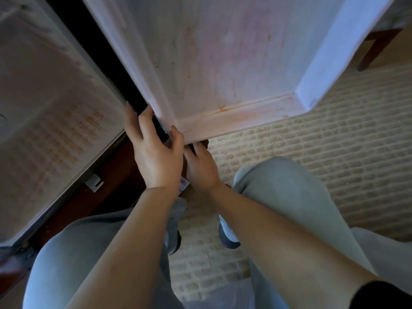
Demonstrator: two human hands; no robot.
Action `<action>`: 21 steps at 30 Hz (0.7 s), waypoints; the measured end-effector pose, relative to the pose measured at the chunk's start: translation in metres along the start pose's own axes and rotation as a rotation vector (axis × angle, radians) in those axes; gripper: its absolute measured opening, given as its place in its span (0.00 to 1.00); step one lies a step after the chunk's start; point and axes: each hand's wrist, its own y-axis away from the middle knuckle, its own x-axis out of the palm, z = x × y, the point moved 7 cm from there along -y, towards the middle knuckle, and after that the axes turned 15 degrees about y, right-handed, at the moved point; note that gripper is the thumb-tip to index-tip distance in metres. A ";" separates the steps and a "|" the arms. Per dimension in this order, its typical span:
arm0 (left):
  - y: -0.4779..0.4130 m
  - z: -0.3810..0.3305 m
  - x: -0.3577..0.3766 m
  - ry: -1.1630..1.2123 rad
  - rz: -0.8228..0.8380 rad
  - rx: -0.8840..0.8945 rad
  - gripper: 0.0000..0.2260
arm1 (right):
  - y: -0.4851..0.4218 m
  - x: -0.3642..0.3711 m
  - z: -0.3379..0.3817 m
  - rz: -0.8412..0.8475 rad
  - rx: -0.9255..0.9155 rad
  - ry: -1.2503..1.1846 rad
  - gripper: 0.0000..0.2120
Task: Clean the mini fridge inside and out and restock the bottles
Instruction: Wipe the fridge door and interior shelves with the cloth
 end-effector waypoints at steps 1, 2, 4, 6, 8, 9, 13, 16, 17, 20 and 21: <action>0.000 0.001 -0.002 0.001 0.006 0.002 0.21 | -0.001 -0.004 -0.002 -0.019 -0.008 0.012 0.29; 0.000 0.003 -0.003 0.001 0.012 0.006 0.21 | -0.003 -0.010 -0.004 -0.048 -0.023 0.038 0.27; 0.000 0.003 -0.005 0.000 0.024 0.033 0.20 | -0.003 -0.025 -0.009 -0.138 -0.049 0.072 0.20; -0.001 0.003 -0.007 -0.002 0.040 0.052 0.19 | 0.000 -0.035 -0.019 -0.216 -0.067 0.086 0.16; -0.001 0.003 -0.008 0.002 0.062 0.064 0.19 | 0.006 -0.041 -0.032 -0.260 -0.034 0.098 0.18; -0.001 0.003 -0.008 0.001 0.073 0.076 0.20 | 0.009 -0.044 -0.040 -0.278 -0.014 0.113 0.18; -0.004 0.003 -0.010 0.006 0.078 0.100 0.20 | 0.011 -0.063 -0.076 -0.329 0.194 0.073 0.18; -0.004 0.005 -0.008 0.037 0.052 0.082 0.20 | 0.011 -0.077 -0.108 -0.368 0.474 -0.068 0.14; -0.004 0.005 -0.007 0.041 0.045 0.083 0.20 | 0.012 -0.081 -0.118 -0.388 0.552 -0.118 0.11; -0.004 0.004 -0.006 0.032 0.044 0.102 0.20 | 0.018 -0.099 -0.146 -0.460 0.724 -0.110 0.08; -0.004 0.004 -0.005 0.029 0.047 0.099 0.20 | 0.020 -0.107 -0.155 -0.494 0.751 -0.083 0.08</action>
